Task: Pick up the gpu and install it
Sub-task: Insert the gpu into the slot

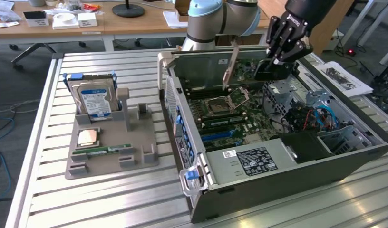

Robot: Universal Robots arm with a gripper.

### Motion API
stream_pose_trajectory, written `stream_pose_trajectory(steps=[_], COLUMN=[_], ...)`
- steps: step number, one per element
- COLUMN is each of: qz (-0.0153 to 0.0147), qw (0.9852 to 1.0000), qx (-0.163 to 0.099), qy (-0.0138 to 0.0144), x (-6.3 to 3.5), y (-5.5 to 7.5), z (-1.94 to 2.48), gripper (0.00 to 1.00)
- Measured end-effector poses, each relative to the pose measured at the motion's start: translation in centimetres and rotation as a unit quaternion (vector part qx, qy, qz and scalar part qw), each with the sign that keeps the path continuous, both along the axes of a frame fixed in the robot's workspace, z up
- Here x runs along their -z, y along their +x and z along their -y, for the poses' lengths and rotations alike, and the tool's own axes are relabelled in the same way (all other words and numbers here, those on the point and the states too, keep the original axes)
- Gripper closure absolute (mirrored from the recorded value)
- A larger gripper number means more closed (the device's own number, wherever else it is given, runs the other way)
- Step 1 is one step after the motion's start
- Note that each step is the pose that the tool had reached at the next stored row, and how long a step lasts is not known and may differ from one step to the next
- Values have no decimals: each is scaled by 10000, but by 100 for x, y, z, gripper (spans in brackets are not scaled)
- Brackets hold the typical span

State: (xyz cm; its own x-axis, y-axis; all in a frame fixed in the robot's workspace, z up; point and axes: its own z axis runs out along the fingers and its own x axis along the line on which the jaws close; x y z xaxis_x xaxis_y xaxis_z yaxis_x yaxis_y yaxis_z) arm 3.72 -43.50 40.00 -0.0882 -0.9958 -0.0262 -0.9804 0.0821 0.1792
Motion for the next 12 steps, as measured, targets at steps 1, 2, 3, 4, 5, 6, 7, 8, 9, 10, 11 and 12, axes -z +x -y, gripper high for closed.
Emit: stream_pose_trajectory(steps=[1, 2, 3, 4, 5, 6, 7, 8, 9, 10, 11, 12], qz=[0, 0, 0, 0, 0, 0, 1, 0, 0, 0, 0, 0], qw=[10000, 10000, 10000, 10000, 10000, 10000, 10000, 10000, 10000, 10000, 9999, 9999], qx=[-9, -19, -29, -40, -51, -61, -70, -78, -86, -96, -106, -116], qy=[1, 0, 1, 0, 1, 1, 2, 1, 1, 1, 1, 1], x=[10, 19, 29, 39, 49, 59, 69, 76, 81, 86, 92, 99], y=[-1, -3, -4, -7, -10, -13, -19, -24, -28, -30, -34, -40], z=[16, 30, 44, 58, 72, 84, 95, 101, 105, 107, 109, 112], gripper=[73, 73, 73, 73, 73, 73, 73, 73, 73, 73, 73, 73])
